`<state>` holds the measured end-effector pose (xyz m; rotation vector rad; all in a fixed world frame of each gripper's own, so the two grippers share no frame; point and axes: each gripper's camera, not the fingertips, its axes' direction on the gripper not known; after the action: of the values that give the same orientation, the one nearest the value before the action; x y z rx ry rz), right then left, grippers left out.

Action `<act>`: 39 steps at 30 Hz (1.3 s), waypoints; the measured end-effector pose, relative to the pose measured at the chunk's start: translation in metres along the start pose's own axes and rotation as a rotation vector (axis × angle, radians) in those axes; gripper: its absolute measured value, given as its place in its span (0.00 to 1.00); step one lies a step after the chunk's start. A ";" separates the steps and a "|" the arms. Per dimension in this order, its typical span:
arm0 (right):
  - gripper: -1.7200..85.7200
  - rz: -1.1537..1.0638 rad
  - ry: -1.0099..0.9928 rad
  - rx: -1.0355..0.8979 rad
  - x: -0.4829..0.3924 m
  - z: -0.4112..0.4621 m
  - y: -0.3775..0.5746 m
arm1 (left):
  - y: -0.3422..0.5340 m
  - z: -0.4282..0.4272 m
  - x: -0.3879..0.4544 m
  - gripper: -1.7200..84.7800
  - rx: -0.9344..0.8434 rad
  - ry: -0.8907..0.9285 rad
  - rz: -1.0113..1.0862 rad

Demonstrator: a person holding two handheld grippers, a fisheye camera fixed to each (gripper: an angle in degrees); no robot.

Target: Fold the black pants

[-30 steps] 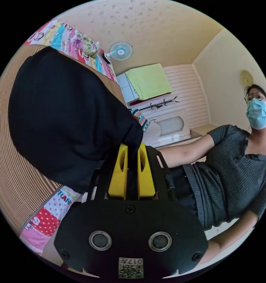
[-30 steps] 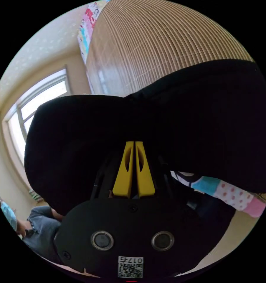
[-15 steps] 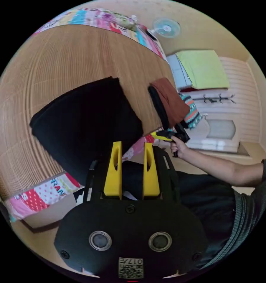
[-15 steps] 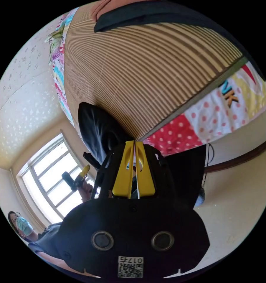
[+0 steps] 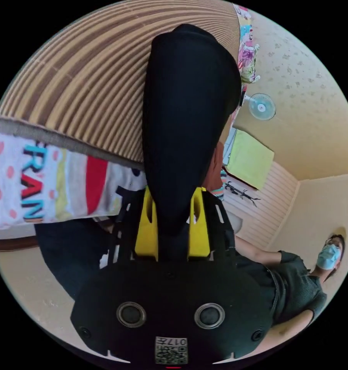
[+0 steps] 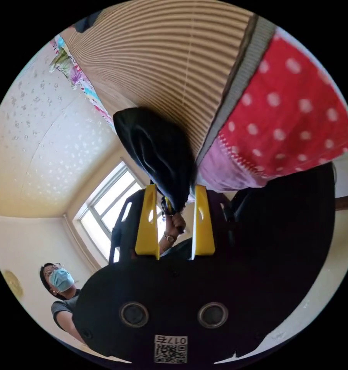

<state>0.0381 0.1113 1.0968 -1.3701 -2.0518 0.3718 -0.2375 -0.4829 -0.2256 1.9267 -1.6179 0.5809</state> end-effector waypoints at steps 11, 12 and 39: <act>0.34 -0.155 -0.230 0.054 -0.044 0.023 -0.069 | 0.077 0.054 0.056 0.11 0.161 0.381 -0.257; 0.33 -0.129 -0.219 0.060 -0.046 0.023 -0.074 | 0.079 0.050 0.060 0.11 0.165 0.368 -0.246; 0.14 -0.378 0.400 -0.644 -0.266 0.512 -0.122 | 0.179 -0.416 0.025 0.11 1.132 0.184 -0.145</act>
<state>-0.3114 -0.1229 0.6831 -1.2138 -2.0900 -0.7259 -0.3999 -0.2509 0.1283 2.5626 -1.0483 1.8183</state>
